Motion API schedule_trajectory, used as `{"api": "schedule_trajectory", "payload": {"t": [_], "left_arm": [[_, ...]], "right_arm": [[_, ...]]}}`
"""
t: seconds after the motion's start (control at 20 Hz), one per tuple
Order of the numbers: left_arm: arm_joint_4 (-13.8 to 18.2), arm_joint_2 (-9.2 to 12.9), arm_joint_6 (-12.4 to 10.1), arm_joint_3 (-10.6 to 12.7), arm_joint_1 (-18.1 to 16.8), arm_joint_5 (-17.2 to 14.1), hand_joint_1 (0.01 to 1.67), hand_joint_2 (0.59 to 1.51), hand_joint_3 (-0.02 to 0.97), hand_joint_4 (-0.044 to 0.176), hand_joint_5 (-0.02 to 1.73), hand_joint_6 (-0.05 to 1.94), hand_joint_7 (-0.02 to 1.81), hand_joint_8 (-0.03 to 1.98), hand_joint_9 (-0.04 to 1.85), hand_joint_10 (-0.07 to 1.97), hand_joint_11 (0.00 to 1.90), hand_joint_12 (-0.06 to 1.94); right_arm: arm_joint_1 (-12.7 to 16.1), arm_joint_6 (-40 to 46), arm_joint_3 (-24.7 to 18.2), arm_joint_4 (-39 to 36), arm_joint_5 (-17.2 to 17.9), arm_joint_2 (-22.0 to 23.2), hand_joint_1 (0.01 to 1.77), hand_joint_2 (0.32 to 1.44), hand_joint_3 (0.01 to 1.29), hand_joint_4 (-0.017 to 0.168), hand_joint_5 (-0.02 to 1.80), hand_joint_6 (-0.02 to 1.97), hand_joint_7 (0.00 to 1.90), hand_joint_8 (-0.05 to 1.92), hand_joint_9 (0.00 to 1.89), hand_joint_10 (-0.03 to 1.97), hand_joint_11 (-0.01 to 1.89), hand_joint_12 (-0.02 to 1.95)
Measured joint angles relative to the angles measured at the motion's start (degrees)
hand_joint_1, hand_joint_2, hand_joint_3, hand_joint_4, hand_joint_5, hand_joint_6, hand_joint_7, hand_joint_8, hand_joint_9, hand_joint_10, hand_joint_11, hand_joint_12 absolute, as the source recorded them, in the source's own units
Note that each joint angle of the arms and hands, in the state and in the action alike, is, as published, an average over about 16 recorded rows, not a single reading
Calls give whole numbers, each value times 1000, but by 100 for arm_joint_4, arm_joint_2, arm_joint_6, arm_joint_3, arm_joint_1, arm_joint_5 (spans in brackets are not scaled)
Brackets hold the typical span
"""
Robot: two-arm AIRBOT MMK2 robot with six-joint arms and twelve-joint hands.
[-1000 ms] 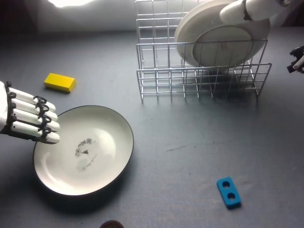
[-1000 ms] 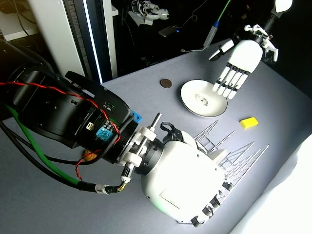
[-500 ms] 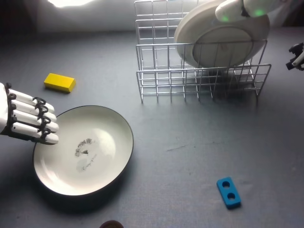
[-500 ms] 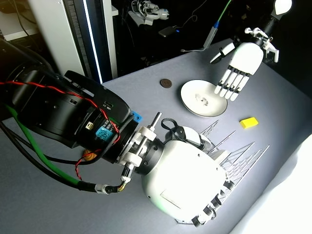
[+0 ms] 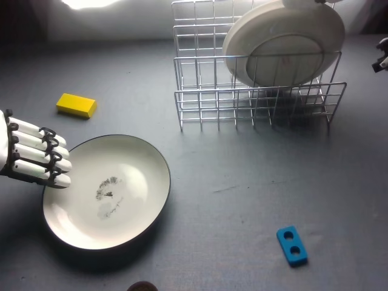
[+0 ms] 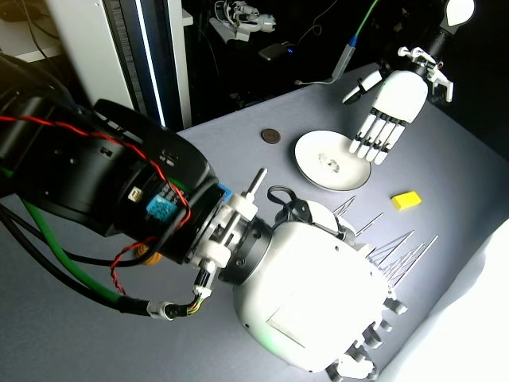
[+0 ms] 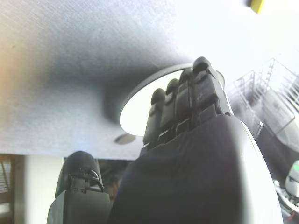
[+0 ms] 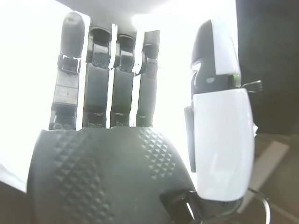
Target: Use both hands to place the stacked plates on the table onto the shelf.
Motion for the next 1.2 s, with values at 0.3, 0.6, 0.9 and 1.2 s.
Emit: {"api": "schedule_trajectory", "payload": {"t": [0.3, 0.6, 0.9, 1.2], "left_arm": [[-30, 0, 0, -12, 81, 11, 16, 1111, 8, 0, 53, 13, 28, -4, -9, -17, 13, 0], [-70, -9, -9, -29, 201, 25, 16, 1108, 7, 0, 48, 13, 28, -4, -18, -24, 14, 0], [-143, -58, -86, -18, 419, 88, 16, 1104, 7, -1, 35, 5, 21, -5, -20, -31, 19, 8], [-269, -131, -233, 50, 692, 149, 15, 1104, 7, -3, 21, -8, 12, -8, -22, -41, 26, 24]], "right_arm": [[108, -157, -508, -1367, 236, 120, 962, 1002, 16, -1, 878, 38, 886, 12, 863, 10, 367, 1222], [22, -591, -1242, -2726, 375, 184, 950, 1007, 16, 2, 810, 38, 815, 12, 790, 10, 303, 1214], [-199, -1169, -1847, -3469, 236, 61, 958, 1010, 15, 4, 522, 38, 523, 13, 501, 10, 171, 847], [-357, -1609, -2117, -3873, 37, -224, 979, 1009, 15, 5, 208, 38, 207, 13, 196, 10, 47, 392]]}}
